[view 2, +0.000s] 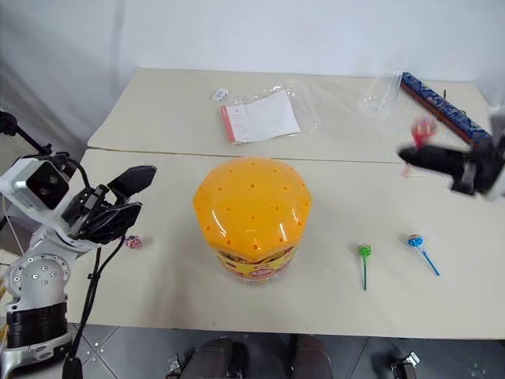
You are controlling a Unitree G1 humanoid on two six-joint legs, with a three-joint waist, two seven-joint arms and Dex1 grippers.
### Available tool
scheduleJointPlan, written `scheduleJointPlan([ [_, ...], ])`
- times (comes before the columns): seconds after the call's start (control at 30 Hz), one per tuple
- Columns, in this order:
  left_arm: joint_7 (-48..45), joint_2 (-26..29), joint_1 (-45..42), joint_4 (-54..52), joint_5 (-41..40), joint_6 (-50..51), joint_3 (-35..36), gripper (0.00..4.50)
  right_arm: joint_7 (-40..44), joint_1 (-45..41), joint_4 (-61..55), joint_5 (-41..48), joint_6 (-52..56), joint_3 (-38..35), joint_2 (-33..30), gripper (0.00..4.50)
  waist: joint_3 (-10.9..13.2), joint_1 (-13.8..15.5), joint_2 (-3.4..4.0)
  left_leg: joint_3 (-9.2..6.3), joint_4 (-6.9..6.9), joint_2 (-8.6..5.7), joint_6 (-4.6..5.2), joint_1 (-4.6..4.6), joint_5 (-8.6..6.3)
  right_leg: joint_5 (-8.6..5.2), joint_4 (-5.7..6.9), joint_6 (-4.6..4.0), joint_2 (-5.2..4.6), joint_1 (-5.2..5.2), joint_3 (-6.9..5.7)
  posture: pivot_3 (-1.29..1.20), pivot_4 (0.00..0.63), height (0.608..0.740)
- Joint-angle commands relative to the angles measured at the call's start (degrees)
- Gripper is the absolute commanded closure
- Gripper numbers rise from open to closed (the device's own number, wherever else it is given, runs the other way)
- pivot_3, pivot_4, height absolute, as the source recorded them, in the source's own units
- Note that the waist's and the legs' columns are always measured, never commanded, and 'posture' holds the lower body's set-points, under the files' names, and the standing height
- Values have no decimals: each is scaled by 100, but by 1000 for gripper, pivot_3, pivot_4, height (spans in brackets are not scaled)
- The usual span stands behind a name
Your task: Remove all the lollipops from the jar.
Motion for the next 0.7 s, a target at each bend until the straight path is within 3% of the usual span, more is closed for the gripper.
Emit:
scheduleJointPlan([
  [0.03, -309, 170, -34, -134, 217, -150, -137, 975, -26, 757, 363, -1100, -913, 38, -180, 4477, 0, -14, 1, 8, 0, -1, 1, 1, 1, 0, -1, 0, 0, -1, 4, 0, 150, 740],
  [0.3, -350, 175, -201, -38, 276, -147, -189, 975, -607, 1143, 888, -2074, -1505, 662, 343, 4477, 1, -158, 9, 24, -4, 9, -9, 25, 5, 0, 20, 0, 3, -3, 25, 0, 150, 740],
  [0.43, -219, 301, -181, -21, 331, -35, -149, 975, -245, 1321, 1039, -1937, -1758, 523, 481, 3416, 1, -131, 9, 18, -6, 9, -9, 21, 5, 0, 16, 0, 4, -2, 19, 0, 150, 740],
  [0.57, 655, 273, -242, 777, 1878, -1290, -87, 975, 307, 1327, 554, -1090, -2745, -225, 1150, 1993, 1, -122, 10, 14, -3, 4, -9, 23, 5, 0, 5, 1, 3, 7, 17, 0, 150, 740],
  [0.7, 482, 401, -16, 1061, 2439, -2034, -86, 975, 772, 1593, -251, -713, -2878, -277, 1433, 686, 1, -131, 9, 12, -8, 6, -8, 22, 5, 0, 6, 1, 6, 4, 16, 0, 150, 740],
])
